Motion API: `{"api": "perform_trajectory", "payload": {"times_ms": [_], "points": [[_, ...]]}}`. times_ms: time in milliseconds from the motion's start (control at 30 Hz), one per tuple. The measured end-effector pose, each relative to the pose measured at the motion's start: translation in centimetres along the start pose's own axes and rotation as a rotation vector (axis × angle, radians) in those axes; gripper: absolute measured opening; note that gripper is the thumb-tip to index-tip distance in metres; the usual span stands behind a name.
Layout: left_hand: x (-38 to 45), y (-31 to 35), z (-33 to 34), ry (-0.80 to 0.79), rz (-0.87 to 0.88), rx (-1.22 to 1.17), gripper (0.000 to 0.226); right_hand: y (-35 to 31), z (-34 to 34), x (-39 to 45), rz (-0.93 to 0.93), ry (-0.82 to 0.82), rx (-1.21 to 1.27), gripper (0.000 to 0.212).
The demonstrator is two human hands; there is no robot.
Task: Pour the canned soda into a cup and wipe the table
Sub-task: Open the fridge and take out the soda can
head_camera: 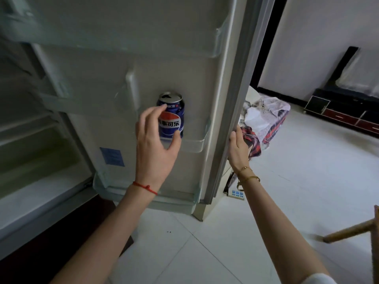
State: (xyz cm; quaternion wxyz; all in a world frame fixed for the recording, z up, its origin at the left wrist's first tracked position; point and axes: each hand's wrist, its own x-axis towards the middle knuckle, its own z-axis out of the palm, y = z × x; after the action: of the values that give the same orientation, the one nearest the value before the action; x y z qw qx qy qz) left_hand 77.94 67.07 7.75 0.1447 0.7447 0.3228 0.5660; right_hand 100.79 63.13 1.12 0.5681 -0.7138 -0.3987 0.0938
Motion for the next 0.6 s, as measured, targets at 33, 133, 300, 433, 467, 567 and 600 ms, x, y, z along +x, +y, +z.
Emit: {"api": "perform_trajectory", "payload": {"times_ms": [33,133,300,433,467,567,600], "points": [[0.6,0.0,0.5,0.048,-0.047,-0.005,0.059,0.2,-0.1,0.5,0.003,-0.013,0.010,0.039],[2.4,-0.4,2.0,0.100,-0.191,-0.022,0.078,0.6,-0.5,1.8,-0.011,-0.054,0.036,0.038],[4.9,-0.3,4.3,0.047,-0.372,0.022,0.099,1.9,-0.7,3.8,-0.045,-0.133,0.072,0.046],[5.9,-0.5,5.6,0.005,-0.474,0.042,0.093,2.2,-1.2,4.5,-0.037,-0.184,0.111,0.046],[5.9,-0.5,5.8,0.003,-0.490,0.054,0.087,2.3,-1.3,4.6,-0.038,-0.192,0.121,0.046],[5.6,-0.2,6.0,0.043,-0.495,0.088,0.072,2.3,-1.6,4.7,-0.046,-0.202,0.139,0.044],[5.6,-0.2,6.0,0.058,-0.501,0.093,0.070,2.3,-1.7,4.7,-0.042,-0.206,0.142,0.043]]}}
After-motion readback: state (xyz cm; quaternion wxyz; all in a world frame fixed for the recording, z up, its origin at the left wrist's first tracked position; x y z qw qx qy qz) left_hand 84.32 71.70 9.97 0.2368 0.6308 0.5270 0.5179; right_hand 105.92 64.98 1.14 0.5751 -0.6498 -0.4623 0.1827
